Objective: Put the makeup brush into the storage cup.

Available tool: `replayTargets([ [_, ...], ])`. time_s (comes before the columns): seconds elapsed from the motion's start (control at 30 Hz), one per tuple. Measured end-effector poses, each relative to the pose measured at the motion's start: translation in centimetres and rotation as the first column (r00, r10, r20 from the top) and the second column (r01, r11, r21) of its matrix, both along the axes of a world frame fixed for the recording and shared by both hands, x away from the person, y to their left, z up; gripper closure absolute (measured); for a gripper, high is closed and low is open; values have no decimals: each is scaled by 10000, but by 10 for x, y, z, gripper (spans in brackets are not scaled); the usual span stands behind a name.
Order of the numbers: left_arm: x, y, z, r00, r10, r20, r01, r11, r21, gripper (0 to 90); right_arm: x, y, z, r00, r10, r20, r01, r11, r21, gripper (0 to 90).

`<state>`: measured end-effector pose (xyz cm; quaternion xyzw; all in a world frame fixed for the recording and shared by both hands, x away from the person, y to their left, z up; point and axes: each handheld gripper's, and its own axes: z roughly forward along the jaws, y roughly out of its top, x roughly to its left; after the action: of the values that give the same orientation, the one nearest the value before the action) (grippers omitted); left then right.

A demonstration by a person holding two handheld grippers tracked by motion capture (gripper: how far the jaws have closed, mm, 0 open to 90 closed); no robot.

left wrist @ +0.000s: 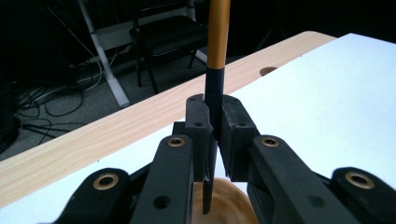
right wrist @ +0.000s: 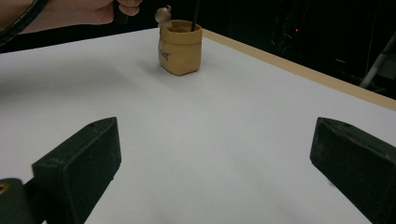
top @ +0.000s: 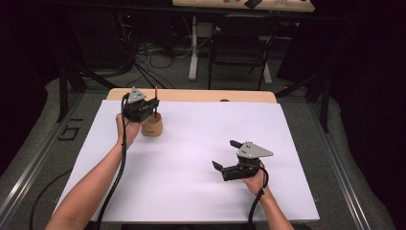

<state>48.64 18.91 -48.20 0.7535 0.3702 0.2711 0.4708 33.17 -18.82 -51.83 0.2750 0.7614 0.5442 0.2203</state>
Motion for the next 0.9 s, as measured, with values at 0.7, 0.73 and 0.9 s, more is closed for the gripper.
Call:
replayTargets([
  [0.7,1,3,-13,9961,-298,-825,306,9995,87,560,0,0,1,10000,-46,-2,46,10000,-67,17],
  [0.73,-1,3,-12,9958,-374,-833,379,9993,49,511,0,-1,2,10000,-48,5,48,10000,-65,17],
  [0.9,-10,4,-8,9974,-559,-449,566,9983,140,341,-2,0,6,9999,-132,57,133,9997,-194,17],
])
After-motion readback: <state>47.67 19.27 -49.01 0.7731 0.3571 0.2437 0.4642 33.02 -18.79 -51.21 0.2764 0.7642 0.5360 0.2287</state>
